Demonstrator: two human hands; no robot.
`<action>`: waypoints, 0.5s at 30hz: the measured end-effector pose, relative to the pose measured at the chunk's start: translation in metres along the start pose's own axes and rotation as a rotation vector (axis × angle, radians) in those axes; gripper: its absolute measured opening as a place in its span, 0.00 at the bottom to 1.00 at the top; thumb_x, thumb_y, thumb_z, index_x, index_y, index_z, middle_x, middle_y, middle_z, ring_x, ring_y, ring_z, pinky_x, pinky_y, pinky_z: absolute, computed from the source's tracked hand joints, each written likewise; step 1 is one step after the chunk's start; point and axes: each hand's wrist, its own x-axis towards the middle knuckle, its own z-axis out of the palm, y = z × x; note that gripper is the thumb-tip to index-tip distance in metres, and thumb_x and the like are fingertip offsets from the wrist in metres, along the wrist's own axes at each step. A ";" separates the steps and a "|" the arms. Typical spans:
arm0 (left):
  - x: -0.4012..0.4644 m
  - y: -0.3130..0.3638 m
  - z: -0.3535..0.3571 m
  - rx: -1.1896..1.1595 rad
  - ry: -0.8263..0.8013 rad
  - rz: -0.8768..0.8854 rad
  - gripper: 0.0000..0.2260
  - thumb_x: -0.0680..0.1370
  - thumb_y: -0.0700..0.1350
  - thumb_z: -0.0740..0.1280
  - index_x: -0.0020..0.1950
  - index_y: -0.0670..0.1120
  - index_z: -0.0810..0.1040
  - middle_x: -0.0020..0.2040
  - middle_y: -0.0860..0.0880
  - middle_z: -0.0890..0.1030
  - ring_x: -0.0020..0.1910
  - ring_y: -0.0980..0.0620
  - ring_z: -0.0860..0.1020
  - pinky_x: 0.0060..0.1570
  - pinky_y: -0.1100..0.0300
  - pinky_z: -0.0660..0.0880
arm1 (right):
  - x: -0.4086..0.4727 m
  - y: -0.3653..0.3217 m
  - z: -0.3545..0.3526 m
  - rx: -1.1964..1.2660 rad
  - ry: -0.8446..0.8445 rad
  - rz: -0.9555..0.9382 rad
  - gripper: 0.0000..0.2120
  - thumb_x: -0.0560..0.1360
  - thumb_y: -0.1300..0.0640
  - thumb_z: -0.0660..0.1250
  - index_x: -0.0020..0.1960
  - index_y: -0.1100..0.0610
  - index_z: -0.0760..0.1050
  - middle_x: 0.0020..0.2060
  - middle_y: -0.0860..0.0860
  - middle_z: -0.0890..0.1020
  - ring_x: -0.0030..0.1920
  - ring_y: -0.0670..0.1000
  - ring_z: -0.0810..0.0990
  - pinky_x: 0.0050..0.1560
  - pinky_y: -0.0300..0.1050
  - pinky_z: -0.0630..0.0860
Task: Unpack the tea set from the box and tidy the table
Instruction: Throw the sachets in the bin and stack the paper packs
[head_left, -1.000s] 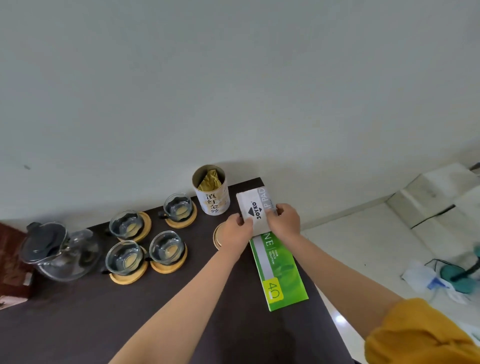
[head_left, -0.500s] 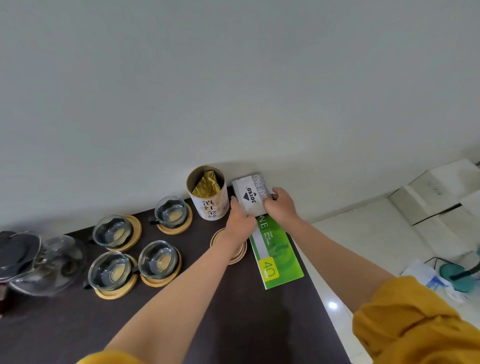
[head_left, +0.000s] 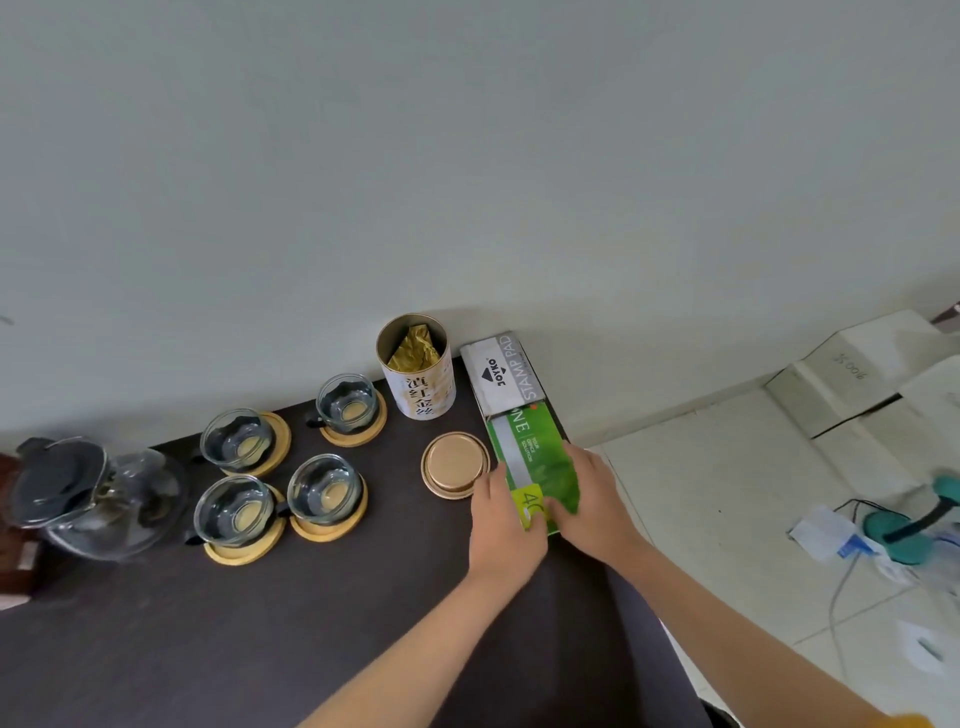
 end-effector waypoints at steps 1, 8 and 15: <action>-0.009 -0.003 0.003 0.012 -0.009 -0.012 0.28 0.69 0.40 0.69 0.68 0.47 0.66 0.60 0.50 0.70 0.62 0.52 0.67 0.60 0.64 0.65 | -0.014 0.000 -0.001 -0.025 0.004 -0.010 0.33 0.67 0.51 0.70 0.70 0.55 0.66 0.62 0.50 0.72 0.62 0.50 0.70 0.63 0.46 0.68; -0.022 -0.009 0.003 0.083 -0.078 -0.027 0.32 0.70 0.38 0.69 0.72 0.46 0.61 0.62 0.50 0.66 0.62 0.52 0.69 0.58 0.64 0.69 | -0.056 0.011 -0.005 -0.146 0.026 -0.057 0.33 0.68 0.57 0.72 0.71 0.59 0.67 0.67 0.55 0.68 0.66 0.55 0.64 0.66 0.45 0.64; -0.012 -0.012 0.000 0.148 -0.120 0.079 0.27 0.70 0.35 0.67 0.67 0.47 0.66 0.57 0.48 0.69 0.55 0.51 0.73 0.54 0.62 0.72 | -0.046 0.003 0.005 -0.242 0.075 -0.048 0.21 0.72 0.67 0.68 0.65 0.62 0.72 0.62 0.58 0.73 0.62 0.59 0.70 0.60 0.51 0.74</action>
